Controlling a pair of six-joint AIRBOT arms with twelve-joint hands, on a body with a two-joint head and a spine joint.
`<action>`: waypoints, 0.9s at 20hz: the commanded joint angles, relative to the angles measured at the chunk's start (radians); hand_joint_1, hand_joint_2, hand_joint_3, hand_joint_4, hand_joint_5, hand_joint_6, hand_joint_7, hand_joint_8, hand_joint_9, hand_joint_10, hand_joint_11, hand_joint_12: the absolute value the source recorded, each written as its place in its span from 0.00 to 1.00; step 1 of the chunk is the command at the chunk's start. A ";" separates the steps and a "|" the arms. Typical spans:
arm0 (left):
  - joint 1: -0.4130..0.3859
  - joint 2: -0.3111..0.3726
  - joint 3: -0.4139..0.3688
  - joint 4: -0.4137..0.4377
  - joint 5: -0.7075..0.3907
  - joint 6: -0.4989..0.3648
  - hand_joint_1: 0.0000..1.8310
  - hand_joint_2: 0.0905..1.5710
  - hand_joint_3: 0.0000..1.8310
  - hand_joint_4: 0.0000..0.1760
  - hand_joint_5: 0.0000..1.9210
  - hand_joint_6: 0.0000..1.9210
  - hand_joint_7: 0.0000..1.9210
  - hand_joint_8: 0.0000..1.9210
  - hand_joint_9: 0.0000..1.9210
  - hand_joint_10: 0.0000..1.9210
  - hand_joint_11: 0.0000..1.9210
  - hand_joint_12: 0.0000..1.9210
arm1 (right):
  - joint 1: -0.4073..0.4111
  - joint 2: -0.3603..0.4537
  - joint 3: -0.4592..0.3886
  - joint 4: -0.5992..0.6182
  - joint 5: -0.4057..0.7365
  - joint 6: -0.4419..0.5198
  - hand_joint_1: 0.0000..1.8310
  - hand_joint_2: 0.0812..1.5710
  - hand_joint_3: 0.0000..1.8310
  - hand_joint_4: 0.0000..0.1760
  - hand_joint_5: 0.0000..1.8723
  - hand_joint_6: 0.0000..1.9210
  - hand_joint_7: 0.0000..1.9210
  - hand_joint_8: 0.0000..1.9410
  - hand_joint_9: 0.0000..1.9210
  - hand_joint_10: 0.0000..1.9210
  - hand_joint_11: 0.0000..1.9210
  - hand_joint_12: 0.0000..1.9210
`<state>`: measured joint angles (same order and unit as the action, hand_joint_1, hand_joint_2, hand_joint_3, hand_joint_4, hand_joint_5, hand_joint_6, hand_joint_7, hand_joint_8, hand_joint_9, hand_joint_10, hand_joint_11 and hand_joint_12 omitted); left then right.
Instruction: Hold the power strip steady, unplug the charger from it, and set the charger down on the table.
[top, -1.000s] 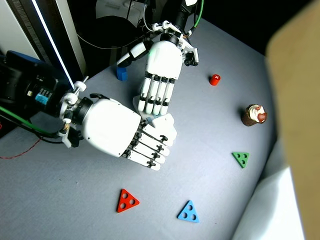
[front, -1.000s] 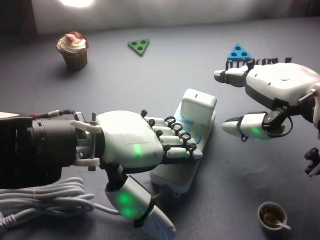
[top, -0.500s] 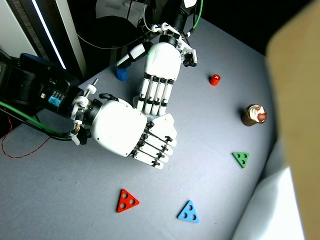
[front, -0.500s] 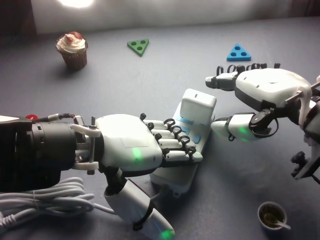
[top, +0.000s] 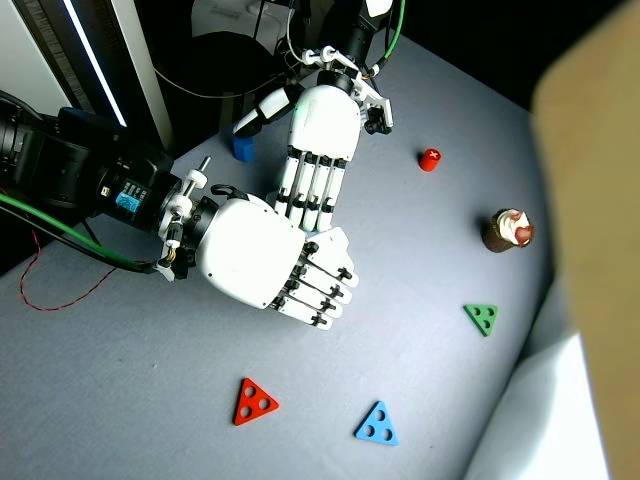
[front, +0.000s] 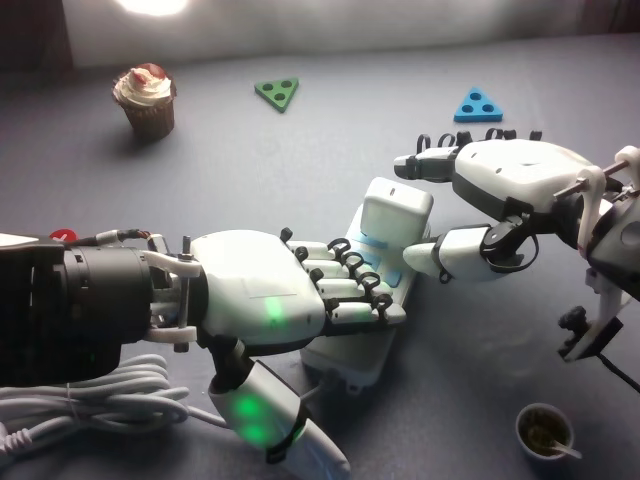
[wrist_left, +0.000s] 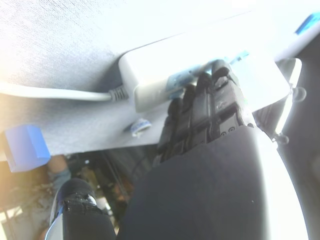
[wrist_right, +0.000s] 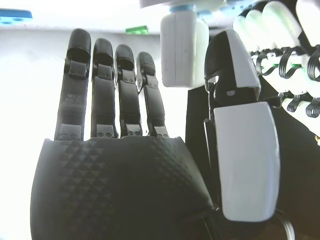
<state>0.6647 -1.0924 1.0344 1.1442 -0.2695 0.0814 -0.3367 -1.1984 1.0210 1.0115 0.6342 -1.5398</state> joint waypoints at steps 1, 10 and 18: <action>-0.001 -0.008 -0.002 -0.009 -0.046 -0.003 0.00 0.52 0.00 0.00 0.00 0.00 0.01 0.00 0.02 0.00 0.02 0.05 | 0.013 0.006 0.005 -0.033 0.071 0.018 0.41 0.72 0.01 0.00 0.18 0.00 0.19 0.00 0.19 0.00 0.19 0.09; -0.001 -0.005 -0.002 -0.009 -0.047 -0.003 0.00 0.52 0.00 0.00 0.00 0.00 0.01 0.00 0.02 0.00 0.02 0.04 | 0.057 -0.031 0.043 -0.001 0.032 0.021 0.47 0.72 0.00 0.00 0.25 0.00 0.26 0.00 0.26 0.00 0.21 0.18; -0.001 -0.010 -0.003 -0.008 -0.045 -0.003 0.00 0.51 0.00 0.00 0.00 0.00 0.00 0.00 0.01 0.00 0.02 0.04 | 0.069 -0.066 0.088 0.007 0.000 0.021 0.48 0.71 0.00 0.00 0.27 0.00 0.29 0.00 0.28 0.00 0.21 0.23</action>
<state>0.6647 -1.0924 1.0344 1.1450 -0.2695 0.0811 -0.2810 -1.2758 1.1061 1.0531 0.5720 -1.5234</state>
